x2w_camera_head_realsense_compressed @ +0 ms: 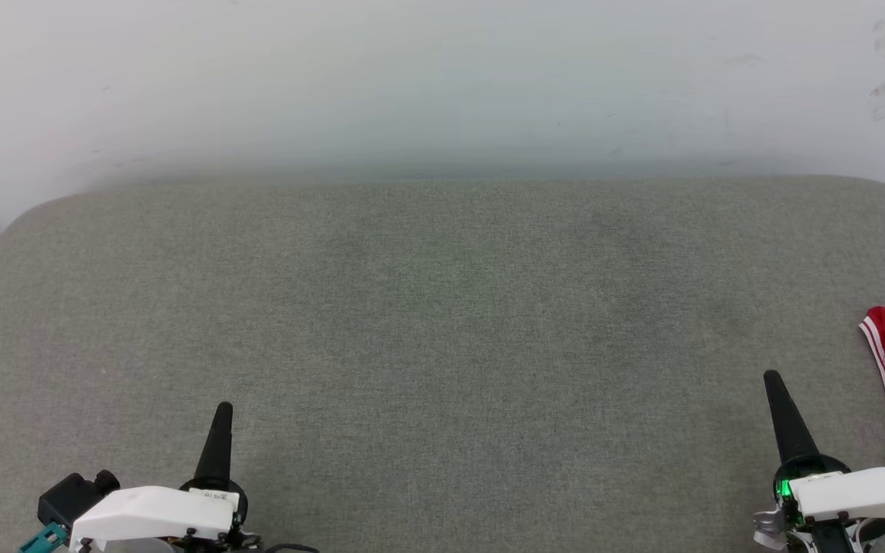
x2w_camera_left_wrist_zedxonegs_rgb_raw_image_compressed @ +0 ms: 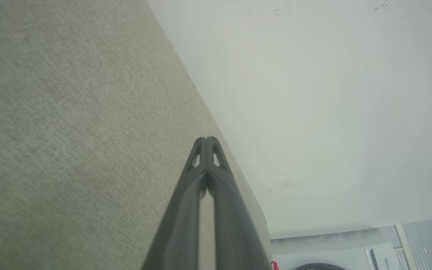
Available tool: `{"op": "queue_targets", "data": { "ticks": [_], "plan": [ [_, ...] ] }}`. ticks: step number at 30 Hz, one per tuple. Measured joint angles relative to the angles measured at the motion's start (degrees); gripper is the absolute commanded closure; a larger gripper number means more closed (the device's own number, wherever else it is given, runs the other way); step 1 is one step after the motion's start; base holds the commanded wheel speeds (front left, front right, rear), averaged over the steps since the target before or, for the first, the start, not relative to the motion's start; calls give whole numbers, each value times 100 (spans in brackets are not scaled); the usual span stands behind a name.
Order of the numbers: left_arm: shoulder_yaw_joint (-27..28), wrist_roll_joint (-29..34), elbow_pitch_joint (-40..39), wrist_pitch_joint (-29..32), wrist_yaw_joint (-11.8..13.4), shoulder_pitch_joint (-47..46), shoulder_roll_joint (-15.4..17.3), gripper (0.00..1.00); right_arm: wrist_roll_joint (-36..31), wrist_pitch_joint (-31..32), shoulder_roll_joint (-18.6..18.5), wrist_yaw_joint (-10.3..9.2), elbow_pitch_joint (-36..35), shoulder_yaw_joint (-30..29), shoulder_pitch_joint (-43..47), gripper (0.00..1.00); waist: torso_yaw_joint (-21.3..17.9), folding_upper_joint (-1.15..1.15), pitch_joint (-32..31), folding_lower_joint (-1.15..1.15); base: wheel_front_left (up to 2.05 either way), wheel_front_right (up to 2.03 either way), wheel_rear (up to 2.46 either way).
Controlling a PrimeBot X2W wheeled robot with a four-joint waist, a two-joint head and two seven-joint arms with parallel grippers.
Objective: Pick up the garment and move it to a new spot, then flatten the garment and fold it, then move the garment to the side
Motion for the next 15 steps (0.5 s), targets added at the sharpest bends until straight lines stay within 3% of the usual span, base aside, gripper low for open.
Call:
{"op": "queue_targets", "data": {
  "ticks": [15],
  "plan": [
    [93, -823, 103, 210, -108, -180, -1, 100, 783, 205, 0, 0, 88, -52, -147, 100, 15, 0, -6, 0, 0, 0, 0]
  ]
}}
